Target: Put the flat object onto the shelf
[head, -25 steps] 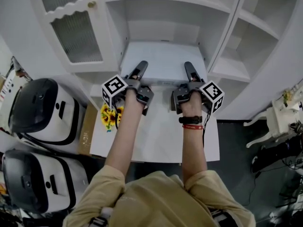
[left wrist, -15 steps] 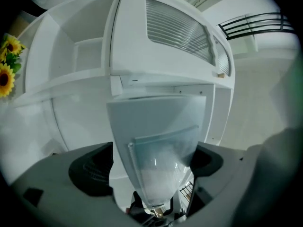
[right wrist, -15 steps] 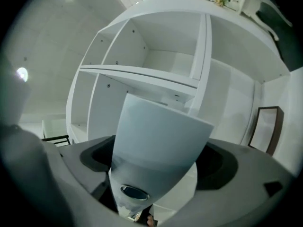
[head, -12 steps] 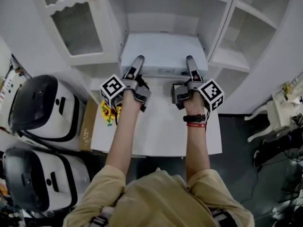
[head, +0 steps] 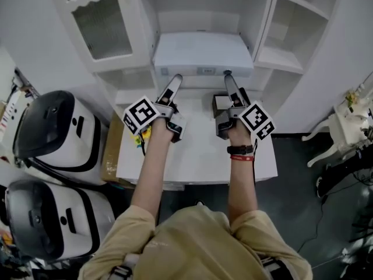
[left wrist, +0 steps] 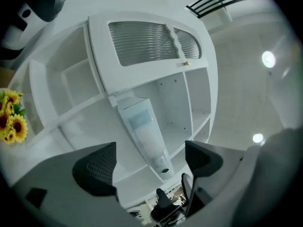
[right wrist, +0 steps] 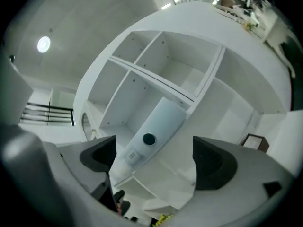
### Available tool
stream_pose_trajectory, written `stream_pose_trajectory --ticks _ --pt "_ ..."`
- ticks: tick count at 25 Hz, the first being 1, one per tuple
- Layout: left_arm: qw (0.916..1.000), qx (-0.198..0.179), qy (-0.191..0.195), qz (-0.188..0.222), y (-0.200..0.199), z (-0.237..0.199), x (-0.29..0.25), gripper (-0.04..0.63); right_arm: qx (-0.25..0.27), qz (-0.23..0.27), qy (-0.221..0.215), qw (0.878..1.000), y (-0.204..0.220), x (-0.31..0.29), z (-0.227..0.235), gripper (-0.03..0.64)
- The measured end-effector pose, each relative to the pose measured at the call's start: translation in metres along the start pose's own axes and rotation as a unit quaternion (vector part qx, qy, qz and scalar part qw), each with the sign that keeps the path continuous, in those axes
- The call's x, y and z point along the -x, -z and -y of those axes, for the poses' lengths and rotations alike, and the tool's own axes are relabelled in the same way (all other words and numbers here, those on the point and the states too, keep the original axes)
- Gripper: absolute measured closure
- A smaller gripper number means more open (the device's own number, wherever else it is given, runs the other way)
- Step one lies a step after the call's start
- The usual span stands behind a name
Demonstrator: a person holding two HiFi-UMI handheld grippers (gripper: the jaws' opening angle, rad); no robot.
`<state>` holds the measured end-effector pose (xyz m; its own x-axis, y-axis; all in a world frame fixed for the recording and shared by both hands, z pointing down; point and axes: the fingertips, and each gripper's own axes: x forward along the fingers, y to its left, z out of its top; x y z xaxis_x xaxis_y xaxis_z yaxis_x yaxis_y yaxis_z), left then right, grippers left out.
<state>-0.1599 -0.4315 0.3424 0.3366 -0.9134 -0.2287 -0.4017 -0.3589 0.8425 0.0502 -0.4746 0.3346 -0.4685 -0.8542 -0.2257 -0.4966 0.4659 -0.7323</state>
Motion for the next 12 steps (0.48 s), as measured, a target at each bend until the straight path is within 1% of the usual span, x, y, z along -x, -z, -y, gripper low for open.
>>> stream_pose_trajectory --ticks 4,8,12 --pt "0.9989 -0.046 -0.011 0.006 0.0 0.007 0.023 0.129 0.092 -0.021 0.022 0.995 0.017 0.019 -0.015 0.12" --pt "0.995 -0.098 -0.019 0.001 0.004 0.012 0.038 0.129 0.152 -0.024 0.029 0.988 0.016 0.036 -0.026 0.12" --pt "0.9881 -0.152 -0.027 -0.006 0.011 0.017 0.048 0.143 0.21 -0.03 0.041 0.976 0.014 0.05 -0.031 0.121"
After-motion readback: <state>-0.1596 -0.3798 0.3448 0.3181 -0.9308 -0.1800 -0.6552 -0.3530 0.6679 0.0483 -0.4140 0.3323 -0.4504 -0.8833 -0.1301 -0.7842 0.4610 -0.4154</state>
